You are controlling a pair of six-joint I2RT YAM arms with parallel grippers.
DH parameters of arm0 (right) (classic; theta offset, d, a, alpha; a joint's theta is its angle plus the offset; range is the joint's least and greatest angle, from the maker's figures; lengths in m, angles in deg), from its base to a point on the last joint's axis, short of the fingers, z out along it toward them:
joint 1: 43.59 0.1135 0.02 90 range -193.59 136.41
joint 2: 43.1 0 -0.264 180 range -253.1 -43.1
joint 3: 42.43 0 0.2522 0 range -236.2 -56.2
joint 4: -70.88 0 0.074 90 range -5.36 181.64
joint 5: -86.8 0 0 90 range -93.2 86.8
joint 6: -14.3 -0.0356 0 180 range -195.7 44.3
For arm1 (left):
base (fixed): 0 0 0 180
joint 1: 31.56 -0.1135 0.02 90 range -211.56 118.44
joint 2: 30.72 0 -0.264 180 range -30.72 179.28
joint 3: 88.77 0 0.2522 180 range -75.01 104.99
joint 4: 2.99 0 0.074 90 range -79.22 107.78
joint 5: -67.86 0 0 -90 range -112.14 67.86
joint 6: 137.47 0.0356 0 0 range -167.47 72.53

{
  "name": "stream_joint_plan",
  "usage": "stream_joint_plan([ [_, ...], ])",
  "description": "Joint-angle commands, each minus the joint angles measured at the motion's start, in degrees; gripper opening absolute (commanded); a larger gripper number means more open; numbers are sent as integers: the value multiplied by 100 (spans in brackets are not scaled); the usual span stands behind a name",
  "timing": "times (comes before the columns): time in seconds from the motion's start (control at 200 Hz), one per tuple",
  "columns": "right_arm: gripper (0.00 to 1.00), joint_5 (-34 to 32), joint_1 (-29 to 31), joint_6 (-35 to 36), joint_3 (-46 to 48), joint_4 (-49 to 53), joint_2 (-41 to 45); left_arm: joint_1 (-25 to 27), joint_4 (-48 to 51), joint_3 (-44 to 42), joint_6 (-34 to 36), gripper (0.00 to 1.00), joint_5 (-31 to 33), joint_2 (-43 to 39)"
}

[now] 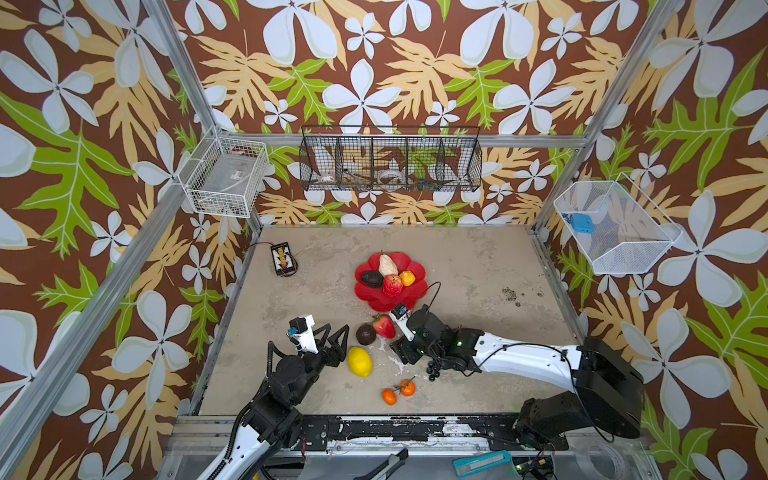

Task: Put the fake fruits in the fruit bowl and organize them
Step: 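Draw the left arm back while the right gripper moves to the red strawberry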

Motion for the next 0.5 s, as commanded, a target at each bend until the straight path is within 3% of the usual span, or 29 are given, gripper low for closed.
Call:
stream_joint_plan([
  [0.0,72,-300,4,237,-224,-2,-307,-8,-198,-32,325,71,28,-215],
  [0.495,63,-759,6,472,-993,-109,-1586,-8,-94,-140,337,75,238,-669],
])
